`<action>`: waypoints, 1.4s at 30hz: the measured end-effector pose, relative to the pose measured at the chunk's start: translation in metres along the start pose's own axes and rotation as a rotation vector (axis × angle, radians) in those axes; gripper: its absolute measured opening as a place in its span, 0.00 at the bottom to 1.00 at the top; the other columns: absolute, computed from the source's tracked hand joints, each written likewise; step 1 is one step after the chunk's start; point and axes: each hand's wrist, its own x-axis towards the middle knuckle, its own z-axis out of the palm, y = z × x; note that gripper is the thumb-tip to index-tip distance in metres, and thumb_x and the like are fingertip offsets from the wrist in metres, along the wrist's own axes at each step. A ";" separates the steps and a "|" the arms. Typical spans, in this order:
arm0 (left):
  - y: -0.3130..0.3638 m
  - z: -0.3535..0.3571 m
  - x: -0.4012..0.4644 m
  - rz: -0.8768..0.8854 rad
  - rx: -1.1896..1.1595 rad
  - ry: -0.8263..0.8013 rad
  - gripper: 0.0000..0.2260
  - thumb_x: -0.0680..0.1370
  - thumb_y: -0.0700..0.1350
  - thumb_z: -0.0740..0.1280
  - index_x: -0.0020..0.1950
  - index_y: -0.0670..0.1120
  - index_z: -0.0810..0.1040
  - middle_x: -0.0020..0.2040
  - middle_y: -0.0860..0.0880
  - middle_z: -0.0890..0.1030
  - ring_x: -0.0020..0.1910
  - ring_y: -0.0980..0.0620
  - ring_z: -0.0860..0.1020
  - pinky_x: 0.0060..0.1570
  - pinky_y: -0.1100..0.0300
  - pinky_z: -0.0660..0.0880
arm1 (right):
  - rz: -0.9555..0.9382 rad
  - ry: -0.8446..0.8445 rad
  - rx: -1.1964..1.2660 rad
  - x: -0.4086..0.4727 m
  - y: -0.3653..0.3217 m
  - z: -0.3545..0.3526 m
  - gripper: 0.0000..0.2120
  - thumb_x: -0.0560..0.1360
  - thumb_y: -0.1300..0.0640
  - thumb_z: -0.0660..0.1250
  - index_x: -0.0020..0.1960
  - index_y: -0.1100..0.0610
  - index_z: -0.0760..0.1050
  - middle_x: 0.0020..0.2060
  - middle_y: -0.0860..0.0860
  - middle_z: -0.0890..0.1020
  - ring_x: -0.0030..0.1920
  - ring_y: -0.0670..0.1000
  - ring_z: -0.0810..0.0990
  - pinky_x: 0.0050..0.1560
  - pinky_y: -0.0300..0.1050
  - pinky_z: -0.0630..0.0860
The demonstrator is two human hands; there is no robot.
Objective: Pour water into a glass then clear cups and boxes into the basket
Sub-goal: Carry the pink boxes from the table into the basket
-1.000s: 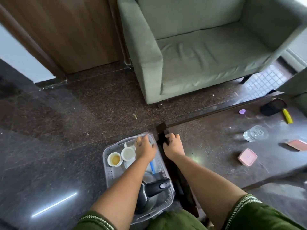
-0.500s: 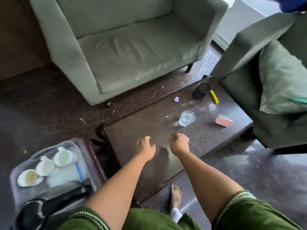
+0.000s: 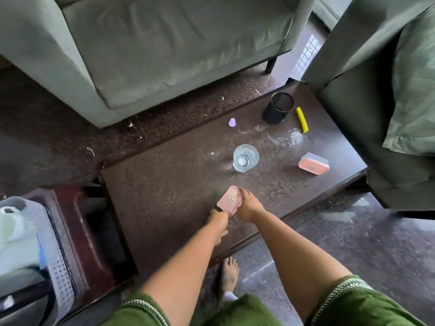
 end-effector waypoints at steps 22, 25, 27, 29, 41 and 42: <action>0.039 -0.170 -0.105 0.348 0.381 0.405 0.14 0.79 0.48 0.63 0.62 0.43 0.74 0.62 0.42 0.77 0.60 0.40 0.76 0.57 0.53 0.73 | -0.051 0.301 0.351 -0.090 -0.163 0.019 0.11 0.75 0.60 0.63 0.55 0.62 0.77 0.56 0.59 0.81 0.56 0.59 0.78 0.53 0.45 0.73; 0.045 -0.225 -0.131 0.399 0.481 0.451 0.14 0.77 0.47 0.63 0.60 0.43 0.76 0.62 0.41 0.77 0.60 0.40 0.76 0.57 0.54 0.72 | -0.100 0.302 0.338 -0.117 -0.210 0.029 0.20 0.75 0.58 0.63 0.66 0.61 0.71 0.59 0.59 0.81 0.60 0.60 0.78 0.57 0.46 0.74; 0.048 -0.263 -0.148 0.421 0.534 0.488 0.14 0.77 0.47 0.63 0.60 0.43 0.77 0.61 0.41 0.79 0.61 0.40 0.76 0.58 0.54 0.72 | -0.138 0.289 0.301 -0.136 -0.244 0.037 0.26 0.76 0.57 0.63 0.73 0.60 0.65 0.62 0.59 0.80 0.63 0.60 0.77 0.58 0.45 0.73; 0.051 -0.303 -0.165 0.429 0.540 0.531 0.14 0.77 0.47 0.63 0.60 0.43 0.78 0.61 0.41 0.80 0.61 0.40 0.77 0.58 0.54 0.73 | -0.188 0.262 0.273 -0.150 -0.280 0.048 0.23 0.76 0.57 0.63 0.71 0.59 0.68 0.60 0.58 0.81 0.60 0.58 0.79 0.53 0.43 0.74; -0.008 -0.525 -0.222 0.403 0.421 0.714 0.12 0.75 0.44 0.63 0.55 0.42 0.81 0.56 0.39 0.82 0.56 0.39 0.78 0.53 0.52 0.74 | -0.442 0.092 0.150 -0.190 -0.459 0.167 0.07 0.74 0.58 0.66 0.51 0.52 0.72 0.43 0.51 0.80 0.47 0.56 0.82 0.53 0.49 0.80; -0.018 -0.539 -0.222 0.386 0.409 0.728 0.13 0.76 0.44 0.63 0.56 0.42 0.81 0.56 0.39 0.82 0.57 0.39 0.79 0.53 0.53 0.74 | -0.446 0.072 0.137 -0.190 -0.469 0.183 0.06 0.73 0.58 0.66 0.49 0.51 0.72 0.44 0.52 0.80 0.46 0.57 0.83 0.52 0.50 0.81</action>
